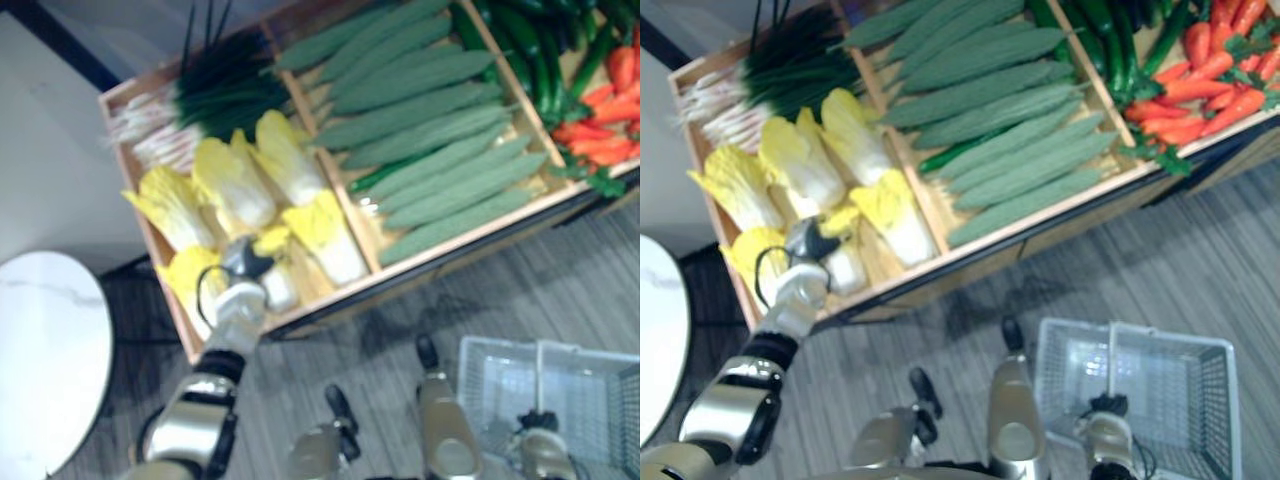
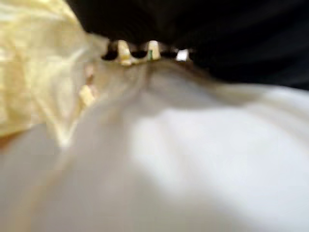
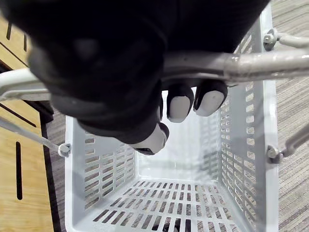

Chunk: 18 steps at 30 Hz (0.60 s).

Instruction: Pick vegetable in the basket

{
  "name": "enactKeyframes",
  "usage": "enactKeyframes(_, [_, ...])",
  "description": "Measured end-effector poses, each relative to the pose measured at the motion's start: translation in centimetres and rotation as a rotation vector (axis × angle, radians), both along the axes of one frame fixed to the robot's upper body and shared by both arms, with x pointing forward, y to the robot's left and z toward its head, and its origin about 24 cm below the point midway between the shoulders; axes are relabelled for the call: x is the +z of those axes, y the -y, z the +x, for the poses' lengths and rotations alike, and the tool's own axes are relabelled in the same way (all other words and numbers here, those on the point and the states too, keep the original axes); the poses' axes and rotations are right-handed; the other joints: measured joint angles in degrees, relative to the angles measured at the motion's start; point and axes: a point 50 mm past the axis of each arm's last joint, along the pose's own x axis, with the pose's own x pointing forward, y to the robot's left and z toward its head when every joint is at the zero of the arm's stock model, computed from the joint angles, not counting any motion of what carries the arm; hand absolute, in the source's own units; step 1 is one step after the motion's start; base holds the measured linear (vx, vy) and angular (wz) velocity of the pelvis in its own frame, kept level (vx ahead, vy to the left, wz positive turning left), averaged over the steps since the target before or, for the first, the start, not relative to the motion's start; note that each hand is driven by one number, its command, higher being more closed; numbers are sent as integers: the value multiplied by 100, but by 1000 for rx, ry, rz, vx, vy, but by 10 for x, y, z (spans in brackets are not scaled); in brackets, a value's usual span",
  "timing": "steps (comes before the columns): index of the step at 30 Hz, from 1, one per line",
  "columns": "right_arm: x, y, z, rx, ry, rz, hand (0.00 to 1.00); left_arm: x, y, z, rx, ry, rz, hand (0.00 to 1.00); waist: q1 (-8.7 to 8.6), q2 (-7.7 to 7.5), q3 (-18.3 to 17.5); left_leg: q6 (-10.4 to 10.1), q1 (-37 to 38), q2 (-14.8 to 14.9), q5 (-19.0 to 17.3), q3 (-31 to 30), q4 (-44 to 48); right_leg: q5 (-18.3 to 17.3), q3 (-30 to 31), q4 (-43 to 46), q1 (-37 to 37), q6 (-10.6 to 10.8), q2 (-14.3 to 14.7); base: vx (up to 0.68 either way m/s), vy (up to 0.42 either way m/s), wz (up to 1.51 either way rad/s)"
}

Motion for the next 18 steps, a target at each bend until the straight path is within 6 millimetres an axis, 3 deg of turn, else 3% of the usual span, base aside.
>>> enactKeyframes(6, [-5, -2, -7, -3, -33, 16, 100, -5, 5, -4, -36, -28, -36, 100, -80, -10, -8, -33, 303, 23, -81, -248, 91, -12, -191, -60, 469, 10, -18, 63, 19, 12])
enactKeyframes(9, [-6, -3, -9, 3, -41, 16, 100, 4, 7, -13, -49, 47, -83, 100, 89, -96, -37, -96, 250, -21, -211, -1020, 435, -23, -103, -48, 542, 19, -22, 39, -16, -10])
enactKeyframes(12, [-8, -5, -12, 24, -55, 18, 100, 23, 1, -20, -35, 161, -121, 100, 140, -160, -152, -73, 387, 12, -452, -1276, 405, -16, -47, -46, 628, 29, 52, 5, 22, -14])
enactKeyframes(14, [-13, -12, -22, 33, -71, 35, 100, 47, 2, -24, -64, 271, -98, 100, 229, -335, -349, -94, 441, -19, -516, -1172, 403, 20, 58, -151, 665, 83, 47, -12, 47, -20])
enactKeyframes(18, [-19, -21, -43, 20, -85, 66, 100, 91, 15, -35, -120, 495, -82, 100, 213, -529, -606, -78, 660, -59, -593, -979, 388, 60, 266, -259, 803, 137, 58, 13, 55, -31])
